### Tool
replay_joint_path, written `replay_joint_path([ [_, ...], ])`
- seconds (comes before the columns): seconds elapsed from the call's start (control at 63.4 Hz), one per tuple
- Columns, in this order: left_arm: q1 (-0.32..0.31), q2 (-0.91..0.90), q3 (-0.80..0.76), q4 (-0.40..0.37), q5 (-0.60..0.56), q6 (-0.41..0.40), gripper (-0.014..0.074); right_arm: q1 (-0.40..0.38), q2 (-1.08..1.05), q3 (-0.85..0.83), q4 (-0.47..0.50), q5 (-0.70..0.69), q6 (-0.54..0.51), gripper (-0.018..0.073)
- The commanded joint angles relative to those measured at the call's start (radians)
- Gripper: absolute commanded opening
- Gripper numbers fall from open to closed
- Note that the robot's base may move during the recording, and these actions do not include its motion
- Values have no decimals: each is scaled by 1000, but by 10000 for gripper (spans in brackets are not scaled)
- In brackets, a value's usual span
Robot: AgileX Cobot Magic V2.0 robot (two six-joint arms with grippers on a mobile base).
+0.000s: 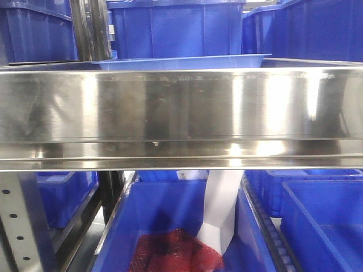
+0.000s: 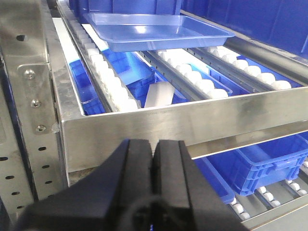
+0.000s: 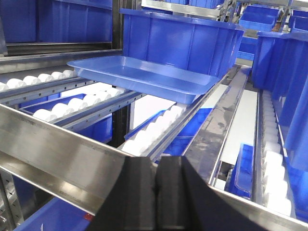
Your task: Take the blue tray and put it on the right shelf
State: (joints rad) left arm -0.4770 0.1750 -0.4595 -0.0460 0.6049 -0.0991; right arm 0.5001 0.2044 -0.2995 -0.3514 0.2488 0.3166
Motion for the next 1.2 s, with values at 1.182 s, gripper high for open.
replay_joint_path([
  [1.182,397,-198,517,-77,-589,138,-48,1,8,-29,-25,-91,-13,54],
])
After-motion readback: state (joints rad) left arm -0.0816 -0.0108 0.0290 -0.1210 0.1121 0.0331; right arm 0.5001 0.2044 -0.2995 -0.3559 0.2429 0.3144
